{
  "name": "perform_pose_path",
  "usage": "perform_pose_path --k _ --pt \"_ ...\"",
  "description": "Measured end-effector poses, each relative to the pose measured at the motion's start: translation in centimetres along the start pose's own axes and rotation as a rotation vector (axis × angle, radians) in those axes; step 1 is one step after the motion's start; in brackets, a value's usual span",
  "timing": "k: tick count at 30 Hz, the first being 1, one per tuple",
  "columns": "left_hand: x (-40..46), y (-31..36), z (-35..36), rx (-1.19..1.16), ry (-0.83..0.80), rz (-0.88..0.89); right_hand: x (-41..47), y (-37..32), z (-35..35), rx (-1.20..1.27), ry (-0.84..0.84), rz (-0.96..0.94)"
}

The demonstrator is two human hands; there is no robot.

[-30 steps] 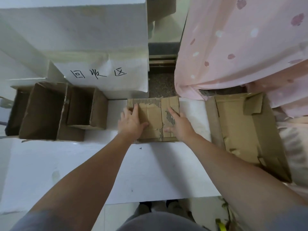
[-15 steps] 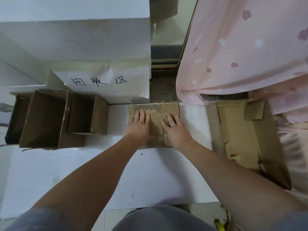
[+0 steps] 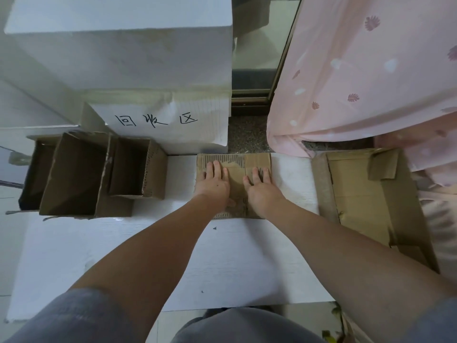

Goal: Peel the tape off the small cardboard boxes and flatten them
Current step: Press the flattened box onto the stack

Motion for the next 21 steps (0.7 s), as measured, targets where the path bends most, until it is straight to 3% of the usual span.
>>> perform_pose_path --k 9,17,21 --pt "-3.7 -0.8 0.6 0.059 0.219 0.062 -2.1 0.8 -1.4 0.147 0.102 0.002" --pt "-7.9 -1.8 0.5 -0.076 0.259 0.159 -4.9 0.5 -1.9 0.139 0.181 0.03" --pt "-10.1 -2.7 -1.0 -0.123 0.324 0.207 -7.7 0.2 -3.5 0.159 0.235 -0.046"
Point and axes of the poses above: each hand's wrist, its own x-axis towards the middle knuckle, its own z-axis out of the palm, y = z × x, the point moved 4 cm from there along x, towards the middle knuckle, and after that the axes turned 4 degrees about -x, right-handed, at the moved point
